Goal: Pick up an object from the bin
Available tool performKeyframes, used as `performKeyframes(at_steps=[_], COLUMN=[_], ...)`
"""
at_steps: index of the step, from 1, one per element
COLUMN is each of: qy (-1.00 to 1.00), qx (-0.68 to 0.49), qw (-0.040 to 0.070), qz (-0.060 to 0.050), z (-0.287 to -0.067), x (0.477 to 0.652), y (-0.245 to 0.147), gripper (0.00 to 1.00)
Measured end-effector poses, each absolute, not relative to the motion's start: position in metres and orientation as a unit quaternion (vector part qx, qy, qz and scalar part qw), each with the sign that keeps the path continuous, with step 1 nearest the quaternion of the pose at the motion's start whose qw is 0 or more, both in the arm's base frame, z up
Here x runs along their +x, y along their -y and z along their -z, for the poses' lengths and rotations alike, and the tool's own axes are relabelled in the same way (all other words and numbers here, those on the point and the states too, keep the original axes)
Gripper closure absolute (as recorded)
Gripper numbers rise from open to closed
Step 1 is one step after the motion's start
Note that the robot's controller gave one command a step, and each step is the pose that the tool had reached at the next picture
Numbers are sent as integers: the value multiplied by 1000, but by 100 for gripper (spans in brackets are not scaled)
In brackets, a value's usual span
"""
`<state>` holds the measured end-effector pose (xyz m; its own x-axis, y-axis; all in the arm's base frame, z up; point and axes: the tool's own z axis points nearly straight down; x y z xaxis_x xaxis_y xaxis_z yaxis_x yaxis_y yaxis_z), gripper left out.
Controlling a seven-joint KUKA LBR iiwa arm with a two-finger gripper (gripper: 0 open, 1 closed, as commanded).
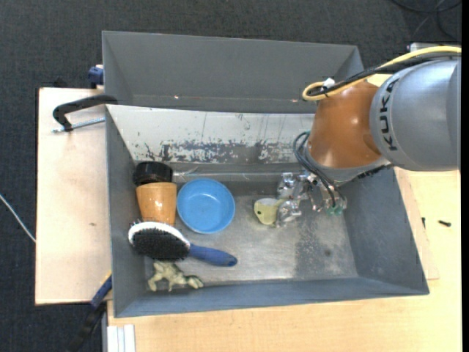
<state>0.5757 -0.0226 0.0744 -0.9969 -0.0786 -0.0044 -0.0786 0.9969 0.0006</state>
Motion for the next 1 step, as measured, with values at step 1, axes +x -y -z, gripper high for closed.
performKeyframes(at_steps=[1], qy=[-999], qx=[-39], qw=[4], qz=[-1], z=[-73], x=[576], y=[22], gripper=[0])
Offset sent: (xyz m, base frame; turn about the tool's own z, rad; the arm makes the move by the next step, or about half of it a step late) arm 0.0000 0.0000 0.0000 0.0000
